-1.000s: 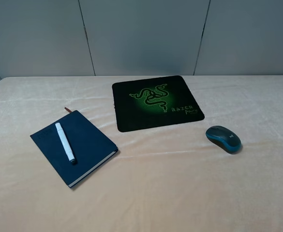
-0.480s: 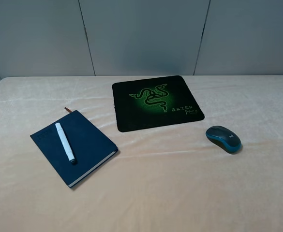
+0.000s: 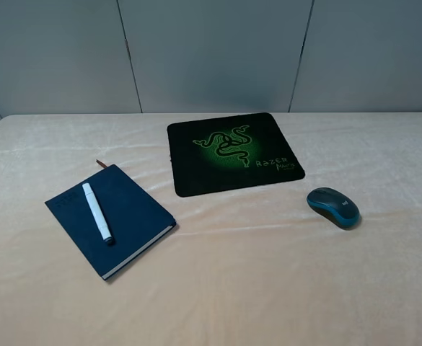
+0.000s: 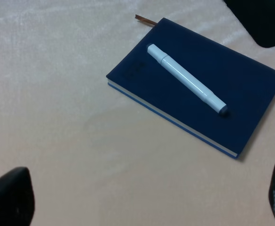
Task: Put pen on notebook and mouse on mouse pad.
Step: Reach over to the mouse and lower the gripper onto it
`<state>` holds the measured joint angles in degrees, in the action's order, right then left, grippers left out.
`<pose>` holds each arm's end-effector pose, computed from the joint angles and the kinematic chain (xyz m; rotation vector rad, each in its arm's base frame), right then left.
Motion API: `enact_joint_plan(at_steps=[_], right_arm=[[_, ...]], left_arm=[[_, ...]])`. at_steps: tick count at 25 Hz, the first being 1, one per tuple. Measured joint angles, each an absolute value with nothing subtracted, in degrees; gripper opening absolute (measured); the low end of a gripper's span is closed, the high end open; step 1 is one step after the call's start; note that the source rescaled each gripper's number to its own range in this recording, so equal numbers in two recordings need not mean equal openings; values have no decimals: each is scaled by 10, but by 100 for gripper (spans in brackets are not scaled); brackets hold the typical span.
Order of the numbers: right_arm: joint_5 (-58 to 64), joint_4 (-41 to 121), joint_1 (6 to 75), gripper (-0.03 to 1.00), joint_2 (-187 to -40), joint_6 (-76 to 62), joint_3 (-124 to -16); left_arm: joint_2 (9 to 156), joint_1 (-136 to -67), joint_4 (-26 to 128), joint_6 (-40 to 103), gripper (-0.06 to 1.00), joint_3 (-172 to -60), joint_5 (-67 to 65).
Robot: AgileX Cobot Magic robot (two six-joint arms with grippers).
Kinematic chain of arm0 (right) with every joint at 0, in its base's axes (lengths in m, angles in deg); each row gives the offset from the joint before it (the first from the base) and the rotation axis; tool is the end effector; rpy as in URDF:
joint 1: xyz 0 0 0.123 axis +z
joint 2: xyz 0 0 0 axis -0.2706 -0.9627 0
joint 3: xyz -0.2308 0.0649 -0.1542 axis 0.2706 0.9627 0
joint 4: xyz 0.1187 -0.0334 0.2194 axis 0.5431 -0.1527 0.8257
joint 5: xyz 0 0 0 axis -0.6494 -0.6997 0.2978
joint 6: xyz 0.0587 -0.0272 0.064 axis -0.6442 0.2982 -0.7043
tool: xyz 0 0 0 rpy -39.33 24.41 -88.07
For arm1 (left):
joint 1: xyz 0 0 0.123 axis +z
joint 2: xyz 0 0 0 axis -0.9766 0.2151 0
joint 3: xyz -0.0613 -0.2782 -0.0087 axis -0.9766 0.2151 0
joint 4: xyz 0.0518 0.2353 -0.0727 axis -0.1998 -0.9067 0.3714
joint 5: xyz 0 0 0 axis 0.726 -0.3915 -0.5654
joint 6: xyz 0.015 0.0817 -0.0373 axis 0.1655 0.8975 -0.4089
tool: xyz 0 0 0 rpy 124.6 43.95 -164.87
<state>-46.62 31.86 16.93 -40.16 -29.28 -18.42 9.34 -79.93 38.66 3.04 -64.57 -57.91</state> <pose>-0.0045 -0.0001 0.2793 -0.0270 2.0074 0.0101 -0.0047 -0.0013 0.2751 0.1368 2.0449 0.0075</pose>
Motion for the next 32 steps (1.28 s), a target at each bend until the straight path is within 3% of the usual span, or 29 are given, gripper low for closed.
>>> enact_joint_plan(at_steps=[17, 24, 32], right_arm=[[-466, 319, 169, 100, -427, -296, -184], [-454, 319, 169, 100, -598, -277, -217], [-384, 374, 171, 100, -818, -135, -233]], left_arm=[[93, -799, 387, 30, 100, -646, -579], [93, -799, 386, 30, 100, -646, -579], [93, -799, 386, 30, 100, -646, -579]])
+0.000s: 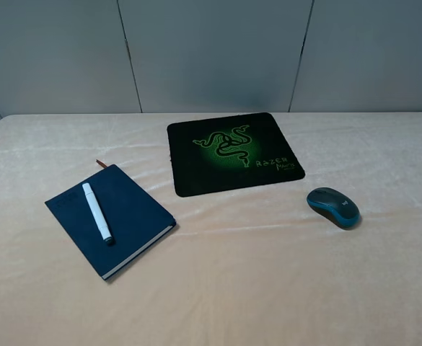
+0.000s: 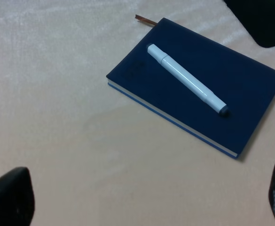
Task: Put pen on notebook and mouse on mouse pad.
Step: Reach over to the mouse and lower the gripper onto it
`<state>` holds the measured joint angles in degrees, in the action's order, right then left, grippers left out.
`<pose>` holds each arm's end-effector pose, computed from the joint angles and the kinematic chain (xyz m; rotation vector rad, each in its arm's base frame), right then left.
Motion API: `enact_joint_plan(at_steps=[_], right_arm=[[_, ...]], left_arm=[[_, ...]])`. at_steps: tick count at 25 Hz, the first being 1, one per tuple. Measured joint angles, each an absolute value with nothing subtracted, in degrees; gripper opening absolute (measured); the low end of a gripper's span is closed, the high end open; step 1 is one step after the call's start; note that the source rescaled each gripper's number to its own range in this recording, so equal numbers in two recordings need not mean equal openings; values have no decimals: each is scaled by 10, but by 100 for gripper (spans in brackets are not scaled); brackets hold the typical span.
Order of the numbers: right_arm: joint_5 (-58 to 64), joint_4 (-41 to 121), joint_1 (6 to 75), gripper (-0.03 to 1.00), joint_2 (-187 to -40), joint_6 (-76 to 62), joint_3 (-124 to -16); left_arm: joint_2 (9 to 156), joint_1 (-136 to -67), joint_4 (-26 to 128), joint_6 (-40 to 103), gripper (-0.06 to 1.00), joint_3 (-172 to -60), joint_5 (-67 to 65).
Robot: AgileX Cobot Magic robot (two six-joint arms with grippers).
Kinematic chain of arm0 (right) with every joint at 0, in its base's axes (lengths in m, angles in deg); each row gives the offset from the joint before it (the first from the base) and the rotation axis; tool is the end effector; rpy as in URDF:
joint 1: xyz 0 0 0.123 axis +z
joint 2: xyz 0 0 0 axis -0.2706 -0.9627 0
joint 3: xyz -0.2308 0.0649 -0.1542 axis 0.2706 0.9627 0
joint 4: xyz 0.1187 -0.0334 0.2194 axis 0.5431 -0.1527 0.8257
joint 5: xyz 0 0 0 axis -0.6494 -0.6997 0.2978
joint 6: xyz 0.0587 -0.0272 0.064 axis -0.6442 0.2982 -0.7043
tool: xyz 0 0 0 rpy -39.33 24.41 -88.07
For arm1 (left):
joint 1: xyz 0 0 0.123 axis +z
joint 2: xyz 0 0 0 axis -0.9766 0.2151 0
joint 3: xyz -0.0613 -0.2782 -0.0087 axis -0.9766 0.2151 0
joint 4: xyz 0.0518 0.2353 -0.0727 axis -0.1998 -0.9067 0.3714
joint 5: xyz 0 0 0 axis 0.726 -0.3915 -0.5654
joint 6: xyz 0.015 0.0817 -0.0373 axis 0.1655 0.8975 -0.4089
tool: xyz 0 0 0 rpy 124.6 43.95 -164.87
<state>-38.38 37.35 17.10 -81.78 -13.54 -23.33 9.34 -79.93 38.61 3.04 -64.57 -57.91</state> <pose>0.1184 0.0097 0.2751 -0.3342 2.4762 0.0116 -0.0047 -0.0013 0.2751 0.1368 2.0449 0.0086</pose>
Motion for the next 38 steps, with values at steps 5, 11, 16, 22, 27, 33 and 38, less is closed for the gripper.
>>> enact_joint_plan(at_steps=[5, 11, 16, 22, 27, 33, 38], right_arm=[[-331, 401, 208, 100, -934, -92, -233], [-250, 406, 268, 100, -1031, -87, -235], [-243, 407, 271, 100, -1119, -89, -272], [-228, 408, 272, 100, -1215, -66, -310], [-207, 409, 272, 100, -1293, -56, -332], [-185, 409, 272, 100, -1361, -10, -361], [-168, 409, 272, 100, -1398, 10, -377]], left_arm=[[93, -799, 386, 30, 100, -646, -579], [93, -799, 386, 30, 100, -646, -579], [93, -799, 386, 30, 100, -646, -579], [93, -799, 380, 30, 100, -646, -579], [93, -799, 380, 30, 100, -646, -579], [93, -799, 378, 30, 100, -646, -579], [93, -799, 375, 30, 100, -646, -579]])
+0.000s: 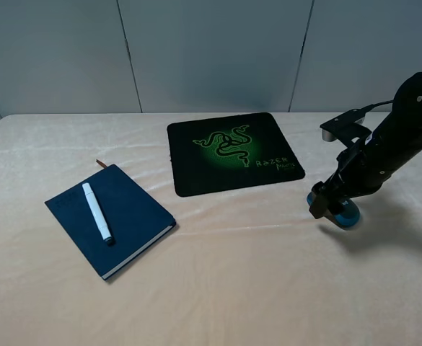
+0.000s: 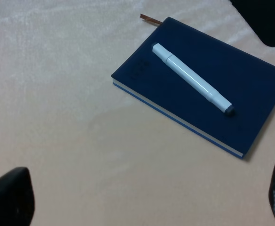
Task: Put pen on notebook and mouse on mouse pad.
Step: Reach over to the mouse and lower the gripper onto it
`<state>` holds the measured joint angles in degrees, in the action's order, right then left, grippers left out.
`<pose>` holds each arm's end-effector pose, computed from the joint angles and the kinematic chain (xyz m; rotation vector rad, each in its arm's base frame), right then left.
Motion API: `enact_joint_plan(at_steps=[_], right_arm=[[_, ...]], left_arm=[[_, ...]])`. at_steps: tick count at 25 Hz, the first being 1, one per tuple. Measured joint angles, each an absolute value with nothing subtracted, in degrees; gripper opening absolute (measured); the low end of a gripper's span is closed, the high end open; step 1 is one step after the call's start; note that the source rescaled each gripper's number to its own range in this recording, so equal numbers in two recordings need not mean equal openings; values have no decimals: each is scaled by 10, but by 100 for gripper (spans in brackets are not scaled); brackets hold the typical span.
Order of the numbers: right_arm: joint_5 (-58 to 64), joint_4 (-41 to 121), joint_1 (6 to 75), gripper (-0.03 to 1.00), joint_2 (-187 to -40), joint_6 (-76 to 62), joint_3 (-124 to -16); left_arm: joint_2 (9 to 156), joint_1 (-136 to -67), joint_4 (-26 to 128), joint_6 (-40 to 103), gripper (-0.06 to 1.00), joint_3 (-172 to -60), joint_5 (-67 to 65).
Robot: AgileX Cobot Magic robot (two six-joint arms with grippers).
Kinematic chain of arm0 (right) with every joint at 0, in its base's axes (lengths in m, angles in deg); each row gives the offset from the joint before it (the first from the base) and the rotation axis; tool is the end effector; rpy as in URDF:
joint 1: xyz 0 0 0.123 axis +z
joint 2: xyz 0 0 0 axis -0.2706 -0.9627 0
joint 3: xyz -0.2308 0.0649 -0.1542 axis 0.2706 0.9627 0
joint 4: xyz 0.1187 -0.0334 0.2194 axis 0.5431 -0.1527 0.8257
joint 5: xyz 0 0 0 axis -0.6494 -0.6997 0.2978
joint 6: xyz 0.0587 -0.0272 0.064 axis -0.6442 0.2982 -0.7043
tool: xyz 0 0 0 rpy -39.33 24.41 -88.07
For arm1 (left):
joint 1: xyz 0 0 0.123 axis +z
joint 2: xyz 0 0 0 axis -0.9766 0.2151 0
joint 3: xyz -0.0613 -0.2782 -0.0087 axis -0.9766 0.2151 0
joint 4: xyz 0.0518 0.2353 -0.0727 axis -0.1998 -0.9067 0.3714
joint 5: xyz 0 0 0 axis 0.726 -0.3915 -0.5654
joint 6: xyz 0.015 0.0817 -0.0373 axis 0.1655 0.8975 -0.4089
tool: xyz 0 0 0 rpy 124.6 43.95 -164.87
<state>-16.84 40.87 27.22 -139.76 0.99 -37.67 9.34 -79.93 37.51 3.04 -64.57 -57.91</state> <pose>0.2877 0.0658 0.1413 -0.8603 2.7464 0.0732 -0.0046 0.0002 0.2751 0.1359 2.0453 0.0316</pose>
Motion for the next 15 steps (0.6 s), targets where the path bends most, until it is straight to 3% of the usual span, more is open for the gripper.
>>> enact_joint_plan(at_steps=[15], right_arm=[[-131, 409, 272, 100, -1457, 16, -380]], left_arm=[[93, -799, 375, 30, 100, -646, -579]])
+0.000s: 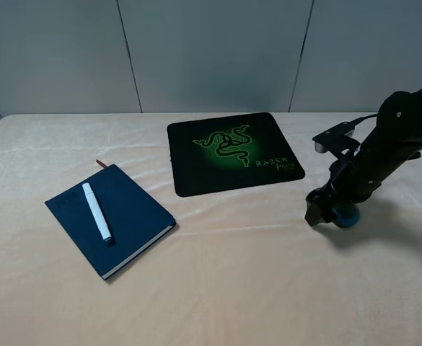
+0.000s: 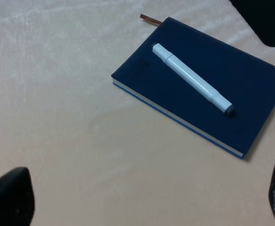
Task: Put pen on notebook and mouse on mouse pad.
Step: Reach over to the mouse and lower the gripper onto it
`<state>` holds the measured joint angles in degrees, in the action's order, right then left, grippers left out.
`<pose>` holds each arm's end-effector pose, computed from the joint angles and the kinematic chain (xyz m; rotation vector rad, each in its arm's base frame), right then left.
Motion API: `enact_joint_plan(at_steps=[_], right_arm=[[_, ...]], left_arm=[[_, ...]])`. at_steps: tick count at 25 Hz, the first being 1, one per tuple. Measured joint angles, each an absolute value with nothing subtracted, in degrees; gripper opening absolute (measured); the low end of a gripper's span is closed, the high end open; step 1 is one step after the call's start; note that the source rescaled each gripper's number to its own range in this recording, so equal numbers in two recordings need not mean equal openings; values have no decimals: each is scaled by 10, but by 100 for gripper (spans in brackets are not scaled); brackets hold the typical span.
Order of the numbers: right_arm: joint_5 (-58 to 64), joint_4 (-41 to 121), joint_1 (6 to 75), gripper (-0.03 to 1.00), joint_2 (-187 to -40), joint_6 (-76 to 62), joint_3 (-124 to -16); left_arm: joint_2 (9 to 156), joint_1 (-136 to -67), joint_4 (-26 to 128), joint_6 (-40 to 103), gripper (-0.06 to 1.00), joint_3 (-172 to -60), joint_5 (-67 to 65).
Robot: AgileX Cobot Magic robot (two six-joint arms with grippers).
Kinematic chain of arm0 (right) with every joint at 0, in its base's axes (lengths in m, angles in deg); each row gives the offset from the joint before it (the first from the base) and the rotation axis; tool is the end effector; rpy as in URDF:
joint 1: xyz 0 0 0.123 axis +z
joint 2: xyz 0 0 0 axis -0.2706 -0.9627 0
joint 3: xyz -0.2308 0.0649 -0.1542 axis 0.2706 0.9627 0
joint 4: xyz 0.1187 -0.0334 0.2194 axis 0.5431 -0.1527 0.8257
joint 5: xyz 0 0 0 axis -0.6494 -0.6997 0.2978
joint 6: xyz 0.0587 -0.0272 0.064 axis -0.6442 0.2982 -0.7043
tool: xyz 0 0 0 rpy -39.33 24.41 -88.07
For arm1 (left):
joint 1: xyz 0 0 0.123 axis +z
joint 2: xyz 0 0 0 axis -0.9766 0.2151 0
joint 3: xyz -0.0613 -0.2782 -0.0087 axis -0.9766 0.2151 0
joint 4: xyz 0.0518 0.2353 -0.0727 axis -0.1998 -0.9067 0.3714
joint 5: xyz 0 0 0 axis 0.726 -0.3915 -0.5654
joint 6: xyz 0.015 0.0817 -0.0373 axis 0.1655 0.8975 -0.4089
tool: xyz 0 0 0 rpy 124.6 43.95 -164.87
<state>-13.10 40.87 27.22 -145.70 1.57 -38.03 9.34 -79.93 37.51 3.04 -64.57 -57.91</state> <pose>0.2955 0.0665 0.1128 -0.8747 2.7768 0.0647 -0.0046 0.0002 0.2751 0.1359 2.0453 0.0316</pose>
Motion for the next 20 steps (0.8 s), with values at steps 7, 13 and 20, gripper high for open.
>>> enact_joint_plan(at_steps=[7, 13, 20], right_arm=[[-129, 409, 272, 100, -1467, 13, -381], [-126, 403, 272, 2, -1467, 5, -381], [-126, 402, 272, 0, -1467, 5, -381]], left_arm=[[93, -799, 375, 30, 100, -646, -579], [93, -799, 375, 30, 100, -646, -579], [93, -799, 375, 30, 100, -646, -579]])
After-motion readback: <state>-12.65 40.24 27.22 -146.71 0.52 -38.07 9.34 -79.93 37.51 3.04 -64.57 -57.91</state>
